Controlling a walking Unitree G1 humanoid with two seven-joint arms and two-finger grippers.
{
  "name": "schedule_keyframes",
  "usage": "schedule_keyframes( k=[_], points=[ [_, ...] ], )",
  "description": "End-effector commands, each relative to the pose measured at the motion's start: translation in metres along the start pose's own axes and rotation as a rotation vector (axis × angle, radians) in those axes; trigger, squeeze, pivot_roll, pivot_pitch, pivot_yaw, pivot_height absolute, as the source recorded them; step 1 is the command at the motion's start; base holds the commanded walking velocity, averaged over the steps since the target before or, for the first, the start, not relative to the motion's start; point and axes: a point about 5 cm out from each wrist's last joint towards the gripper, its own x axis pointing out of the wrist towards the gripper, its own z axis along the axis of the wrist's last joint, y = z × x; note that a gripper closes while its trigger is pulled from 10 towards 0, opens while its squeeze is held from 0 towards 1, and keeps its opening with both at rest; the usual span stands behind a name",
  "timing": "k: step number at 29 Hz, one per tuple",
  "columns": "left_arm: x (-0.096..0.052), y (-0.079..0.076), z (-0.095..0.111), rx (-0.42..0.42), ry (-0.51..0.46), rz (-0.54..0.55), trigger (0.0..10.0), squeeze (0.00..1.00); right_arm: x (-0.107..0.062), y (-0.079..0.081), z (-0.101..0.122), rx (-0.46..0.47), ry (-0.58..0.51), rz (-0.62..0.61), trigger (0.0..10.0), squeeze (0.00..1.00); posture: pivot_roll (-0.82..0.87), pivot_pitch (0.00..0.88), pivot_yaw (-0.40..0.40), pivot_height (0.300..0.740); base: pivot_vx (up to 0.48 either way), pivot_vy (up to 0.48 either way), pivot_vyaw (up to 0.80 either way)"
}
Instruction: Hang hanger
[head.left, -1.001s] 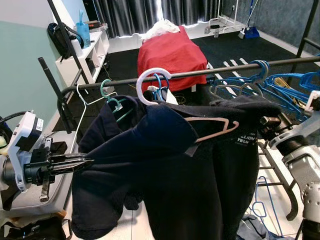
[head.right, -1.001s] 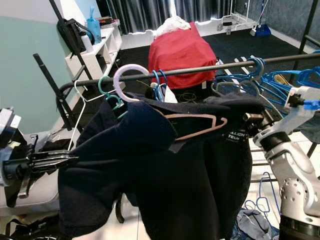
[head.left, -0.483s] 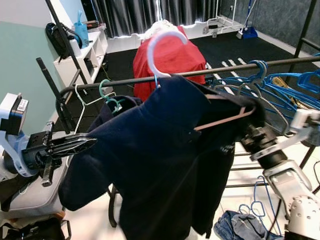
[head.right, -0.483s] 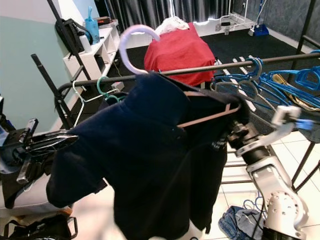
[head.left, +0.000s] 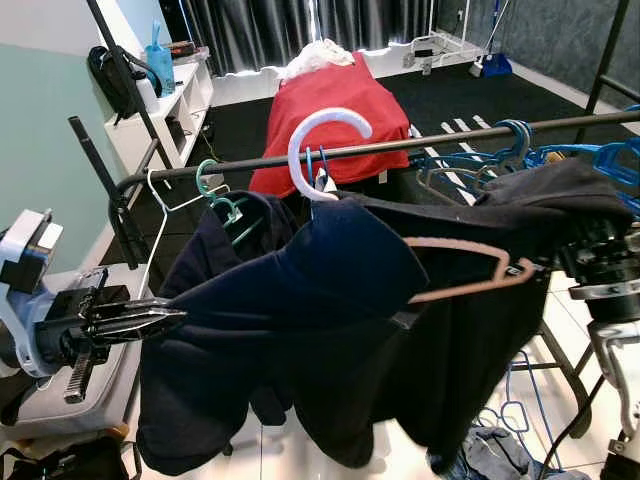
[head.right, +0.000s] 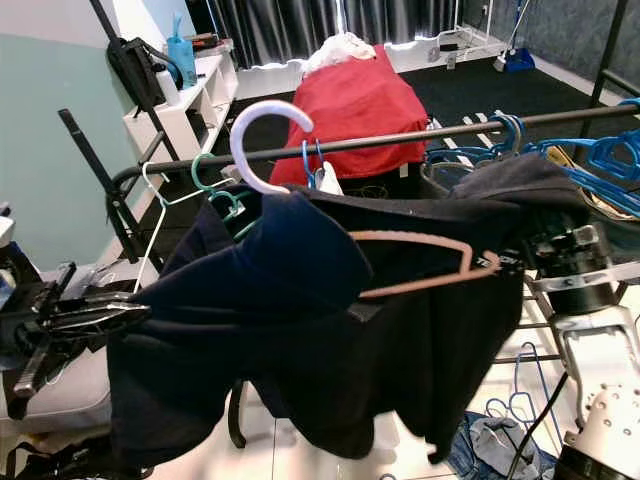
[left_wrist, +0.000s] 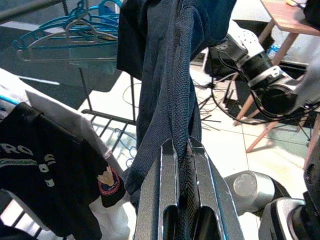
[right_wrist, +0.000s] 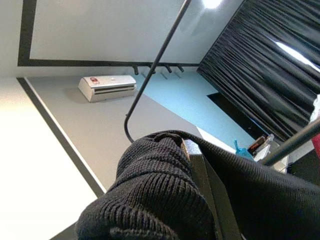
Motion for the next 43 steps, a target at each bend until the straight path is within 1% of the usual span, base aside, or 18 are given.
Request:
schedule_keyframes(
  k=[1, 3, 6, 7, 9, 12, 13, 14, 15, 16, 17, 18, 24, 26, 32, 38, 42, 43],
  points=[
    [-0.012, 0.002, 0.000, -0.017, 0.023, 0.040, 10.0, 0.00, -0.002, -0.003, 0.011, -0.029, -0.033, -0.045, 10.0, 0.00, -0.16, 0.000, 0.084, 0.710, 0.000, 0.000, 0.00],
    [-0.012, 0.002, 0.000, -0.017, 0.023, 0.040, 10.0, 0.00, -0.002, -0.003, 0.011, -0.029, -0.033, -0.045, 10.0, 0.00, -0.16, 0.000, 0.084, 0.710, 0.000, 0.000, 0.00],
    [0.004, 0.003, 0.009, 0.000, -0.127, 0.002, 10.0, 0.00, -0.006, -0.010, -0.046, -0.065, 0.283, -0.131, 10.0, 0.00, -0.16, 0.000, 0.085, 0.710, 0.000, 0.000, 0.00],
    [0.004, 0.003, 0.009, 0.000, -0.127, 0.002, 10.0, 0.00, -0.006, -0.010, -0.046, -0.065, 0.283, -0.131, 10.0, 0.00, -0.16, 0.000, 0.085, 0.710, 0.000, 0.000, 0.00],
    [0.011, 0.006, 0.015, 0.014, -0.237, 0.018, 10.0, 0.00, -0.011, -0.008, -0.074, -0.072, 0.431, -0.130, 10.0, 0.00, -0.16, 0.000, 0.085, 0.710, 0.000, 0.000, 0.00],
    [0.012, 0.007, 0.016, 0.017, -0.261, 0.023, 10.0, 0.00, -0.012, -0.007, -0.079, -0.073, 0.457, -0.129, 10.0, 0.00, -0.16, 0.000, 0.085, 0.710, 0.000, 0.000, 0.00],
    [0.015, 0.007, 0.018, 0.016, -0.307, 0.014, 10.0, 0.00, -0.013, -0.009, -0.085, -0.082, 0.492, -0.147, 10.0, 0.06, -0.16, 0.000, 0.085, 0.710, 0.000, 0.000, 0.00],
    [0.018, 0.007, 0.019, 0.013, -0.342, 0.005, 10.0, 0.00, -0.014, -0.011, -0.088, -0.075, 0.502, -0.159, 10.0, 0.38, -0.16, 0.000, 0.085, 0.710, 0.000, 0.000, 0.00],
    [0.018, 0.007, 0.019, 0.013, -0.342, 0.005, 10.0, 0.00, -0.014, -0.011, -0.088, -0.075, 0.502, -0.159, 10.0, 0.38, -0.16, 0.000, 0.085, 0.710, 0.000, 0.000, 0.00],
    [0.021, 0.007, 0.019, 0.009, -0.375, -0.002, 10.0, 0.00, -0.014, -0.012, -0.091, -0.067, 0.510, -0.171, 10.0, 0.85, -0.16, 0.000, 0.085, 0.710, 0.000, 0.000, 0.00],
    [0.021, 0.007, 0.019, 0.009, -0.375, -0.002, 10.0, 0.00, -0.014, -0.012, -0.091, -0.067, 0.510, -0.171, 10.0, 0.85, -0.16, 0.000, 0.085, 0.710, 0.000, 0.000, 0.00],
    [0.023, 0.007, 0.019, 0.002, -0.419, -0.007, 10.0, 0.00, -0.014, -0.009, -0.093, -0.050, 0.517, -0.154, 10.0, 1.00, -0.17, 0.000, 0.082, 0.710, 0.000, 0.000, 0.00],
    [0.026, 0.010, 0.016, -0.014, -0.446, -0.001, 10.0, 0.00, -0.013, 0.002, -0.091, -0.034, 0.511, -0.067, 10.0, 1.00, -0.17, 0.000, 0.085, 0.710, 0.000, 0.000, 0.00],
    [0.028, 0.014, 0.008, -0.025, -0.391, 0.028, 10.0, 0.00, -0.016, 0.034, -0.082, -0.014, 0.519, 0.177, 10.0, 1.00, -0.17, 0.000, 0.089, 0.710, 0.000, 0.000, 0.00],
    [0.028, 0.020, -0.006, -0.040, -0.283, 0.102, 10.0, 0.00, -0.032, 0.073, -0.073, 0.018, 0.575, 0.456, 10.0, 1.00, -0.17, 0.000, 0.090, 0.710, 0.000, 0.000, 0.00],
    [0.020, 0.034, -0.043, -0.040, -0.021, 0.268, 10.0, 0.00, -0.045, 0.088, -0.053, -0.014, 0.583, 0.545, 10.0, 1.00, -0.18, 0.000, 0.092, 0.710, 0.000, 0.000, 0.00],
    [0.012, 0.033, -0.039, -0.022, 0.006, 0.273, 10.0, 0.00, -0.035, 0.089, -0.030, -0.094, 0.477, 0.543, 10.0, 0.96, -0.18, 0.000, 0.092, 0.710, 0.000, 0.000, 0.00],
    [0.008, 0.033, -0.036, -0.006, 0.031, 0.271, 10.0, 0.00, -0.026, 0.087, -0.015, -0.151, 0.403, 0.519, 10.0, 0.00, -0.18, 0.000, 0.090, 0.710, 0.000, 0.000, 0.00]
  ],
)
